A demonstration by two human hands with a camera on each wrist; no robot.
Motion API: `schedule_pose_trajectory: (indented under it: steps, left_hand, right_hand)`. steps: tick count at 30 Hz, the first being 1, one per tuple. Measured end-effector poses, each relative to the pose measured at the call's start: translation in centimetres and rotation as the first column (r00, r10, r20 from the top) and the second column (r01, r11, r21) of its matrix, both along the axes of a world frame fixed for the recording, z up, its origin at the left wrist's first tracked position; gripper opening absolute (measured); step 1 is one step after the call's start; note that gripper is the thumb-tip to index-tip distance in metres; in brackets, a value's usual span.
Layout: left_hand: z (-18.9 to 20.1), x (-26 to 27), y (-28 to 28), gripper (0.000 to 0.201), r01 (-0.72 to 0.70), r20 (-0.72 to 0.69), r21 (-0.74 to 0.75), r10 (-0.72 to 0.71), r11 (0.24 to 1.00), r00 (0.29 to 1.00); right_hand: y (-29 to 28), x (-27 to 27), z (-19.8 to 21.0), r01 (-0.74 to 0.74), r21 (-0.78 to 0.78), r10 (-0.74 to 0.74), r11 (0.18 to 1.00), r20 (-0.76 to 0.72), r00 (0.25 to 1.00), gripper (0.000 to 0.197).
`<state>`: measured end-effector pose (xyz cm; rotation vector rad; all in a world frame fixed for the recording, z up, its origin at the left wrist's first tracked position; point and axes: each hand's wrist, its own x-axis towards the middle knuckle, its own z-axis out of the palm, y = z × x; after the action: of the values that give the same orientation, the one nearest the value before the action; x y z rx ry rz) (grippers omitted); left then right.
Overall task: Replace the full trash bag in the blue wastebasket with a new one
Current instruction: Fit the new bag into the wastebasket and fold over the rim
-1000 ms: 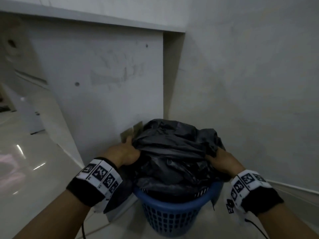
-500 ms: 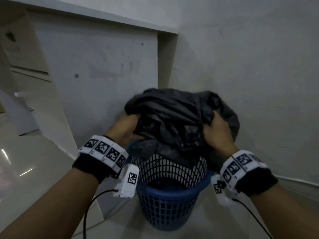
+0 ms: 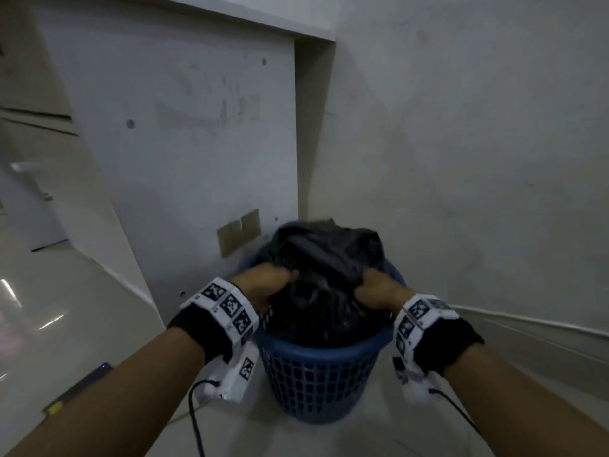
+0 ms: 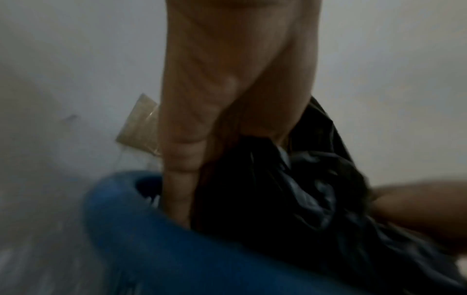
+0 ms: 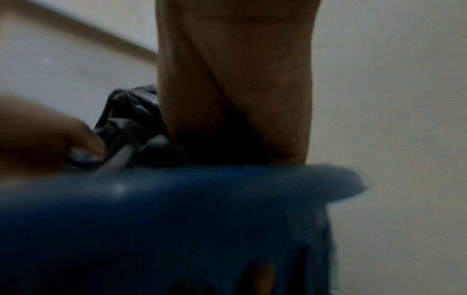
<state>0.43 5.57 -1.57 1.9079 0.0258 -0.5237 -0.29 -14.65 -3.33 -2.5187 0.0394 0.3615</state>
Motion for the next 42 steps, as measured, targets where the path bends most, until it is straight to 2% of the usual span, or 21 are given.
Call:
schedule_pose_trajectory:
  steps: [1, 2, 3, 5, 8, 9, 11, 13, 15, 17, 19, 20, 22, 24, 27, 29, 33, 35, 37, 40, 42]
  left_hand:
    - [-0.8, 0.4, 0.7, 0.046, 0.109, 0.002, 0.28, -0.114, 0.954, 0.993]
    - [-1.4, 0.9, 1.3, 0.048, 0.126, 0.051, 0.503, -0.175, 0.855, 0.983]
    - [-1.4, 1.1, 1.7, 0.048, 0.08, 0.125, 0.629, -0.202, 0.773, 0.971]
    - [-1.3, 2.0, 2.5, 0.051, -0.074, 0.309, 0.693, -0.202, 0.717, 0.929]
    - [-0.5, 2.3, 3.1, 0.04, -0.125, 0.35, 0.637, -0.14, 0.761, 0.926]
    - [-0.3, 2.4, 3.3, 0.037, -0.116, 0.32, 0.604, -0.107, 0.789, 0.941]
    - [-0.2, 2.7, 3.7, 0.031, -0.145, 0.293, 0.511, -0.013, 0.847, 0.956]
    - [-0.3, 2.8, 3.9, 0.028, -0.151, 0.311, 0.469, -0.003, 0.87, 0.95]
    - [-0.7, 2.9, 3.7, 0.018, -0.109, 0.36, 0.428, -0.059, 0.897, 0.931]
    - [-1.0, 2.5, 3.4, 0.029, -0.066, 0.471, 0.32, -0.099, 0.945, 0.877]
    - [-1.5, 2.5, 3.4, 0.041, -0.092, 0.548, 0.288, -0.086, 0.953, 0.832]
    - [-1.6, 2.6, 3.3, 0.031, -0.097, 0.537, 0.34, -0.108, 0.935, 0.837]
    - [-1.3, 2.6, 2.8, 0.008, -0.05, 0.407, 0.506, -0.188, 0.861, 0.894]
    - [-0.6, 2.5, 2.4, 0.005, 0.076, 0.222, 0.528, -0.224, 0.846, 0.949]
    - [0.0, 2.8, 3.4, 0.039, 0.3, -0.044, 0.16, -0.297, 0.94, 0.954]
    - [0.4, 2.6, 4.8, 0.069, 0.326, -0.119, -0.104, -0.337, 0.94, 0.934]
    - [0.1, 2.6, 6.3, 0.086, 0.168, -0.143, -0.335, -0.227, 0.927, 0.963]
    - [-0.5, 3.0, 6.7, 0.099, 0.106, -0.154, -0.32, -0.162, 0.942, 0.975]
    - [-0.8, 2.9, 6.6, 0.104, 0.008, -0.166, -0.282, -0.057, 0.959, 0.985]
    - [-0.7, 2.5, 4.8, 0.065, -0.201, -0.135, -0.234, 0.173, 0.951, 0.976]
    - [-0.8, 2.7, 4.1, 0.058, -0.318, -0.133, -0.227, 0.294, 0.921, 0.947]
  right_hand:
    - [-0.3, -0.4, -0.2, -0.058, -0.189, 0.048, 0.98, -0.057, 0.997, 0.036]
    - [-0.4, -0.8, -0.2, -0.082, -0.272, 0.068, 0.959, -0.062, 0.996, 0.033]
    - [-0.4, -1.2, 0.0, -0.069, -0.313, 0.068, 0.947, -0.014, 0.998, 0.028]
    - [-0.2, -1.3, 0.5, 0.024, -0.42, 0.054, 0.907, 0.174, 0.983, 0.025]
    - [-0.2, -0.8, 0.5, 0.126, -0.582, 0.148, 0.803, 0.4, 0.904, 0.041]
    - [-0.6, -0.3, 0.1, 0.11, -0.55, 0.184, 0.828, 0.451, 0.873, 0.043]
    - [-1.3, 0.6, -0.9, -0.024, -0.339, 0.205, 0.94, 0.51, 0.835, 0.038]
    - [-1.9, 1.3, -1.8, -0.166, -0.155, 0.223, 0.974, 0.51, 0.831, 0.035]
    - [-2.3, 1.6, -2.6, -0.274, -0.111, 0.295, 0.955, 0.443, 0.847, 0.047]
    - [-2.3, 1.5, -3.3, -0.307, -0.135, 0.334, 0.942, 0.284, 0.899, 0.047]
    - [-2.1, 1.4, -3.7, -0.296, -0.306, 0.329, 0.905, 0.061, 0.943, 0.042]
    - [-2.1, 1.5, -3.8, -0.275, -0.37, 0.292, 0.888, -0.01, 0.956, 0.041]
    - [-2.1, 1.7, -3.8, -0.194, -0.317, 0.204, 0.928, -0.003, 0.979, 0.04]
    - [-2.2, 2.1, -3.6, -0.09, -0.128, 0.102, 0.988, 0.089, 0.991, 0.038]
    - [-2.8, 2.8, -3.1, 0.081, 0.115, -0.102, 0.99, 0.192, 0.976, 0.034]
    - [-3.4, 3.0, -2.8, 0.134, 0.167, -0.168, 0.977, 0.208, 0.964, 0.036]
    - [-4.5, 2.5, -1.9, 0.062, 0.244, -0.11, 0.968, 0.189, 0.976, 0.042]
    - [-4.9, 1.8, -1.2, -0.01, 0.377, -0.042, 0.926, 0.13, 0.991, 0.047]
    - [-5.4, 1.0, -0.5, -0.042, 0.447, 0.003, 0.894, 0.087, 0.996, 0.071]
    - [-5.9, 0.4, 0.1, 0.001, 0.53, -0.083, 0.848, 0.132, 0.988, 0.102]
    - [-6.2, 0.4, 0.3, 0.018, 0.508, -0.144, 0.861, 0.21, 0.967, 0.13]
